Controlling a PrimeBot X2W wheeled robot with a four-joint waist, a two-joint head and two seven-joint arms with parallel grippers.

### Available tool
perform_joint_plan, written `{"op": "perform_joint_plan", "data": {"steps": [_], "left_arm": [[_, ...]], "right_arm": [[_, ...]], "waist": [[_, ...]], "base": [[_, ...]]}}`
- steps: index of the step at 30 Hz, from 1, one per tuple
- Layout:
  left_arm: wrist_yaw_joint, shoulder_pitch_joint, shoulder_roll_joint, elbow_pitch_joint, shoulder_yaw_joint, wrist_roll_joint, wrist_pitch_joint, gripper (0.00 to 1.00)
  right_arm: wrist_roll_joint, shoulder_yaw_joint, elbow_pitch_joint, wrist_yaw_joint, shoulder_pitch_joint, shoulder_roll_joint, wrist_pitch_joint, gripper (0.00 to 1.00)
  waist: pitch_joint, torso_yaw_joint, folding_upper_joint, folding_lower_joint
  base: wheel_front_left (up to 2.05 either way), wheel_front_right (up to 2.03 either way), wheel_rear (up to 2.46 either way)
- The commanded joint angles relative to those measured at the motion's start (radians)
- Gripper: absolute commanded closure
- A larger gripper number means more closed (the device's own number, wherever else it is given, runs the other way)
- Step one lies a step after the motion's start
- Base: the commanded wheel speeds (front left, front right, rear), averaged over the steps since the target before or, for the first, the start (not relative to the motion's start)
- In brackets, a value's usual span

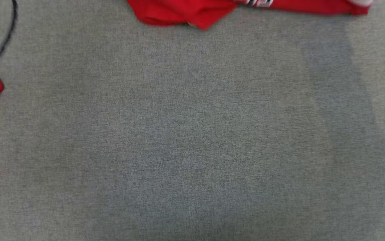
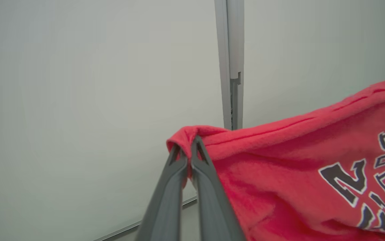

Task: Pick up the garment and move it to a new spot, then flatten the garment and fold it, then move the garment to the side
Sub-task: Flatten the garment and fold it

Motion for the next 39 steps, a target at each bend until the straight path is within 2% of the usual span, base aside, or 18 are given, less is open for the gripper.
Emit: {"op": "perform_joint_plan", "data": {"steps": [1, 10, 21, 25, 31, 39], "left_arm": [[0.001, -0.019, 0.003, 0.005, -0.002, -0.005, -0.008, 1.00], [0.001, -0.322, 0.021, 0.214, -0.070, -0.056, -0.114, 1.00], [0.001, -0.457, 0.019, 0.385, -0.217, -0.129, -0.189, 1.00], [0.001, -0.414, 0.016, 0.417, -0.270, -0.177, -0.199, 1.00], [0.000, -0.298, 0.049, 0.415, -0.378, -0.259, -0.189, 1.00], [0.001, -0.066, 0.132, 0.339, -0.527, -0.412, -0.070, 1.00]], "right_arm": [[0.009, 0.001, 0.004, 0.002, -0.012, -0.001, -0.011, 1.00], [0.056, 0.087, 0.135, 0.002, -0.307, -0.030, -0.082, 1.00], [0.080, 0.198, 0.179, 0.002, -0.483, -0.074, -0.128, 1.00], [0.100, 0.255, 0.194, 0.002, -0.455, -0.082, -0.131, 1.00], [0.145, 0.371, 0.228, 0.002, -0.342, -0.099, -0.103, 1.00], [0.250, 0.501, 0.201, 0.002, -0.077, -0.154, -0.019, 1.00]], "waist": [[0.019, 0.004, 0.0000, 0.0000], [0.065, 0.008, 0.0000, 0.0000], [0.068, 0.015, 0.0000, 0.0000], [0.058, 0.014, 0.0000, 0.0000], [-0.004, 0.005, 0.0000, 0.0000], [-0.174, -0.010, 0.0000, 0.0000]], "base": [[0.00, 0.00, 0.00], [0.00, 0.00, 0.00], [0.00, 0.00, 0.00], [0.00, 0.00, 0.00], [0.00, 0.00, 0.00], [0.00, 0.00, 0.00]]}}
